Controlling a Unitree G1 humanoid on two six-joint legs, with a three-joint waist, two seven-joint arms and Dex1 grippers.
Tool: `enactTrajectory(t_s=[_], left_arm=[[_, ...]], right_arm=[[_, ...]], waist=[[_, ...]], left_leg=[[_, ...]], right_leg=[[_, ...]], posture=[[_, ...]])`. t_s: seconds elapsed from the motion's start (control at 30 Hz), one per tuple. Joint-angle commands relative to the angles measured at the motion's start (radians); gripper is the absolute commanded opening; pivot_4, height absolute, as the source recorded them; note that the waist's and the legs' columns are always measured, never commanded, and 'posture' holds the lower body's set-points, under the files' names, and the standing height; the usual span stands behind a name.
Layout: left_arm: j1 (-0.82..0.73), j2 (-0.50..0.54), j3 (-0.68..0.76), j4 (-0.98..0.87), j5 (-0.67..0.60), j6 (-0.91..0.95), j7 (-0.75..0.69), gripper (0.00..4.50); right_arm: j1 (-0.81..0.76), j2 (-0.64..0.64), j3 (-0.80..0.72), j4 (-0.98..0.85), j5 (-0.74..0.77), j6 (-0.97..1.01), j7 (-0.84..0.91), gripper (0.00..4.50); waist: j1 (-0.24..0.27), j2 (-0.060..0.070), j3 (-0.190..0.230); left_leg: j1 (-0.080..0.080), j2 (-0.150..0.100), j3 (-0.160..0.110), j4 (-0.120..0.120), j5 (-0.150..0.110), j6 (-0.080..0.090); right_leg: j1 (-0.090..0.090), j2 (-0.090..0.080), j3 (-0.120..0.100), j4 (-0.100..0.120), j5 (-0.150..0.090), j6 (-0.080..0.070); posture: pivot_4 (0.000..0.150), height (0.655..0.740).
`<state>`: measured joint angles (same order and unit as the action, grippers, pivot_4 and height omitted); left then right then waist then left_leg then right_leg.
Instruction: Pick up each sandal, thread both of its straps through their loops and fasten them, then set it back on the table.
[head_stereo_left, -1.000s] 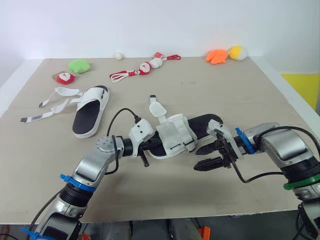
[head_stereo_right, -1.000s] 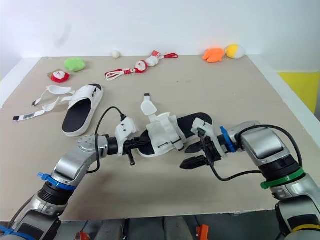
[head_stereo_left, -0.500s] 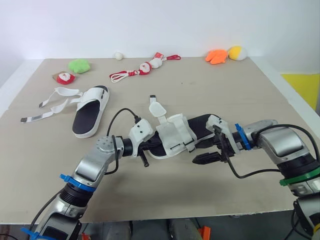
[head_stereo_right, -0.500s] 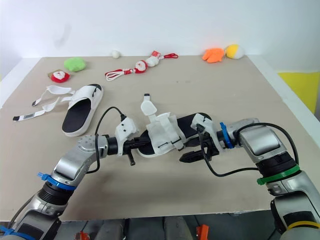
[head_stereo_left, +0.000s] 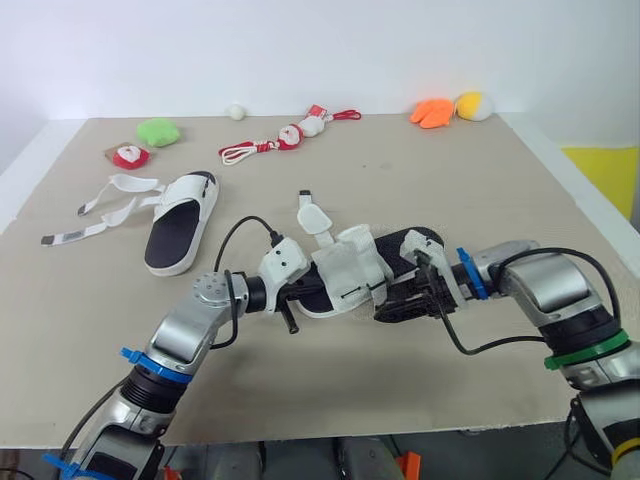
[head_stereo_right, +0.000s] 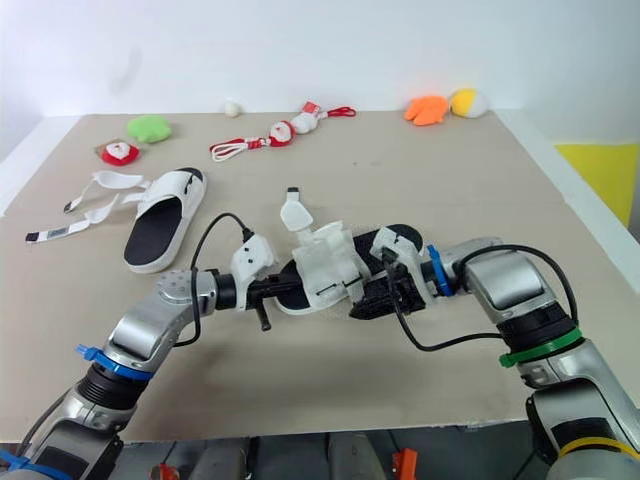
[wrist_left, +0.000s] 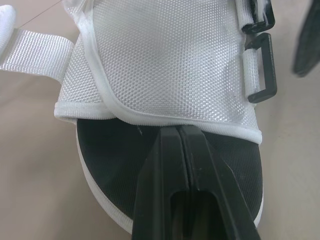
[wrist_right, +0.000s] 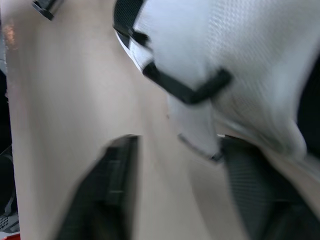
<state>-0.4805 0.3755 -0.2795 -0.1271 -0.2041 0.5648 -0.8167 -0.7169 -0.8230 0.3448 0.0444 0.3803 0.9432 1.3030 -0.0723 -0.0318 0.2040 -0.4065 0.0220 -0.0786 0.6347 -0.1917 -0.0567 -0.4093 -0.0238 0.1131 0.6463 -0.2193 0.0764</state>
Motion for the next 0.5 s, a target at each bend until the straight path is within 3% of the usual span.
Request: enactTrajectory(t_s=[0.03, 0.1, 0.5], left_arm=[[0.010, 0.007, -0.018, 0.002, 0.002, 0.005, -0.010, 0.00], [0.014, 0.009, -0.017, -0.004, 0.001, 0.008, -0.009, 0.00], [0.026, 0.006, -0.019, -0.013, 0.002, 0.009, 0.000, 0.00]], right_arm=[[-0.011, -0.012, -0.010, -0.028, 0.007, -0.001, 0.020, 0.73], [-0.008, -0.016, -0.011, -0.030, 0.009, -0.002, 0.028, 0.04], [0.082, -0.170, 0.003, -0.172, 0.078, 0.009, 0.203, 0.04]], waist=[[0.000, 0.000, 0.000], [0.000, 0.000, 0.000], [0.002, 0.000, 0.000]], left_leg=[[0.000, 0.000, 0.000, 0.000, 0.000, 0.000], [0.000, 0.000, 0.000, 0.000, 0.000, 0.000], [-0.001, 0.000, -0.001, -0.001, -0.002, -0.001]], right_leg=[[0.000, 0.000, 0.000, 0.000, 0.000, 0.000], [0.000, 0.000, 0.000, 0.000, 0.000, 0.000], [0.000, 0.000, 0.000, 0.000, -0.003, 0.000]], posture=[[0.150, 0.7400], [0.150, 0.7400], [0.150, 0.7400]])
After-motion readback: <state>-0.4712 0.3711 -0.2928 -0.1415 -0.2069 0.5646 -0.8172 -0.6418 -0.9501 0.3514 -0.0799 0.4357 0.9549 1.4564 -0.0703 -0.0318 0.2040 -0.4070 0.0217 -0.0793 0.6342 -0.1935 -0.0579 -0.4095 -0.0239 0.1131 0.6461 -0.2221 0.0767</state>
